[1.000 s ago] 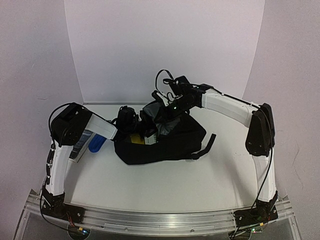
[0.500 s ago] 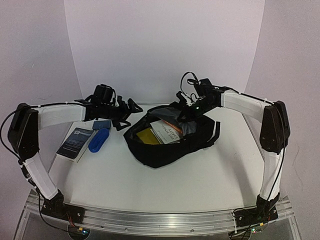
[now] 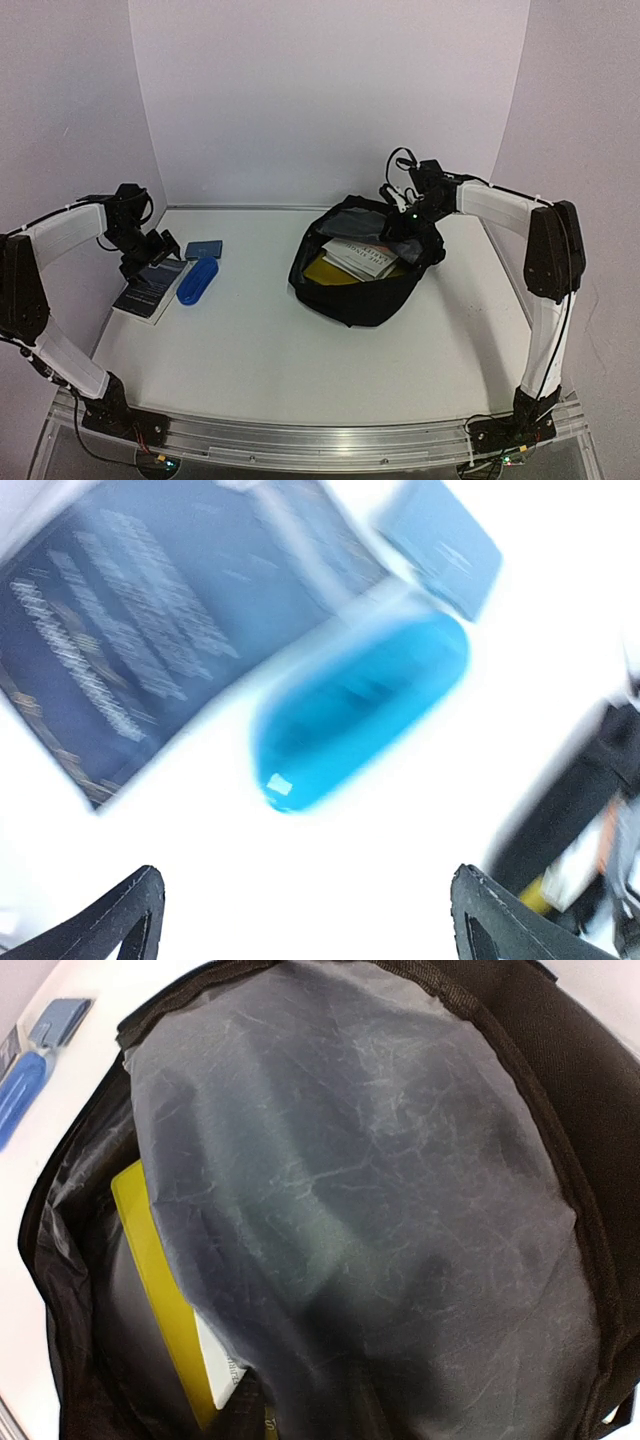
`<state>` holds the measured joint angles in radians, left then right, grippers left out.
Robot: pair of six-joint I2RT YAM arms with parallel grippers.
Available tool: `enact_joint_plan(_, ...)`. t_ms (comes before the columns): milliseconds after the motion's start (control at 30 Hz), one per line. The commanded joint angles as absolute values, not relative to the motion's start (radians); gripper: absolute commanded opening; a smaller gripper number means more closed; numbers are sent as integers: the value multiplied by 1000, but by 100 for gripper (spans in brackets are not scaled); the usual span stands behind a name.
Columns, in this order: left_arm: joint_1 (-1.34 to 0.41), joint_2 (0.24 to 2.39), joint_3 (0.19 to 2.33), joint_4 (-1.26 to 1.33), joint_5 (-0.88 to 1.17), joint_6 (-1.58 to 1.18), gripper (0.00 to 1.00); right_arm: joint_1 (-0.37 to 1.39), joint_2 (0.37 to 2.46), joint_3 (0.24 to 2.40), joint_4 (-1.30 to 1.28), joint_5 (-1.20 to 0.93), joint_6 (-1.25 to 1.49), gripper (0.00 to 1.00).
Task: Pack the student bag
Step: Pick up the book from the center of the board.
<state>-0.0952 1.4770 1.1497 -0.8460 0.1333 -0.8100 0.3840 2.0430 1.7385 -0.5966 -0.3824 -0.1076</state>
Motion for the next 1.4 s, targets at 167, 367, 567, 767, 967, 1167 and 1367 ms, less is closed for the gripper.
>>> enact_joint_plan(167, -67, 1662, 1267, -965, -18, -567, 83, 379, 1983, 1778, -599, -404, -115, 61)
enact_joint_plan(367, -67, 1766, 1319, -950, -97, -458, 78, 377, 1948, 1775, -612, -415, -106, 76)
enact_joint_plan(567, -70, 1853, 1364, -914, -93, -356, 74, 378, 1938, 1791, -621, -426, -82, 79)
enact_joint_plan(767, -93, 1958, 1380, -908, -125, -292, 85, 378, 1939, 1795, -632, -424, -77, 81)
enact_joint_plan(967, -113, 2048, 1404, -886, -138, -266, 82, 377, 1946, 1800, -637, -426, -73, 82)
enact_joint_plan(1167, -116, 2083, 1420, -866, -76, -238, 47, 378, 1942, 1803, -642, -422, -80, 82)
enact_joint_plan(1367, -137, 2080, 1438, -889, -12, -230, 14, 378, 1942, 1810, -650, -419, -91, 81)
